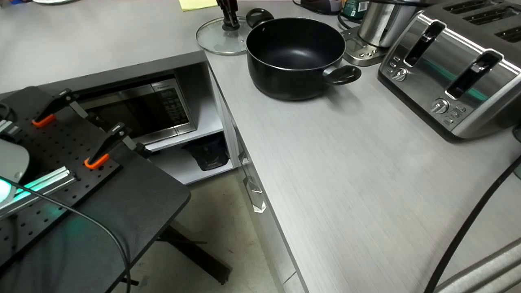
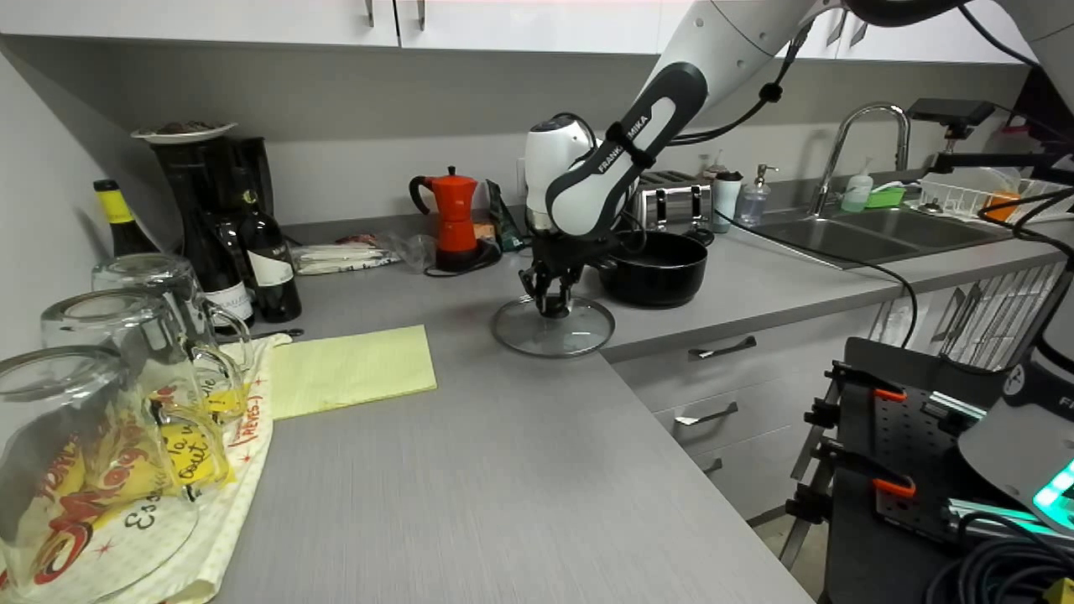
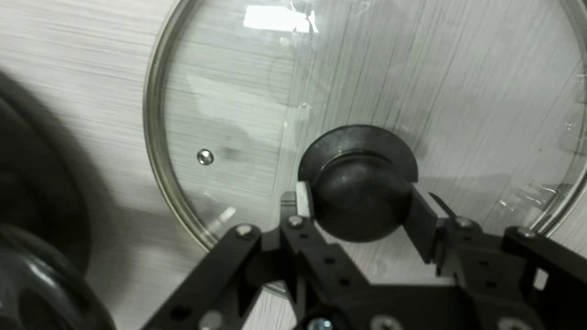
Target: Remove the glass lid from the black pot and put it on the table
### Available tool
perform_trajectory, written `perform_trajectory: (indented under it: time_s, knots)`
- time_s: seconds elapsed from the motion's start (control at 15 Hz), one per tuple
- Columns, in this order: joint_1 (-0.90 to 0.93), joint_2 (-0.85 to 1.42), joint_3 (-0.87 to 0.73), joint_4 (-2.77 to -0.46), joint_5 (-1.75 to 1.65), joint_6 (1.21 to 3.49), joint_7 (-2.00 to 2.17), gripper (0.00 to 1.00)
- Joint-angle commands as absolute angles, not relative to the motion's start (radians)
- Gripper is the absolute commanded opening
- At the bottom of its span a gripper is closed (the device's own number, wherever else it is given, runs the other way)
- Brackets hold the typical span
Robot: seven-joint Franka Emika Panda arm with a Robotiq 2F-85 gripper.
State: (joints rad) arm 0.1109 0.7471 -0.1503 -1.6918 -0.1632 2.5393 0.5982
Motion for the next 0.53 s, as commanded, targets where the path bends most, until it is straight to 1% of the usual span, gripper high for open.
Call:
perform_trajectory:
  time_s: [0.0,0.07,0.2,0.47]
  knots:
    - [0.133,0.728,-0.172,-1.712,-0.143,2.578,0.586,0.81]
    - [0.133,0.715,-0.171,-1.724,-0.141,2.591,0.586,0.89]
    - [0.134,0.679,-0.167,-1.762,-0.14,2.627,0.578,1.0]
    - [0.138,0.577,-0.16,-1.885,-0.142,2.733,0.543,1.0]
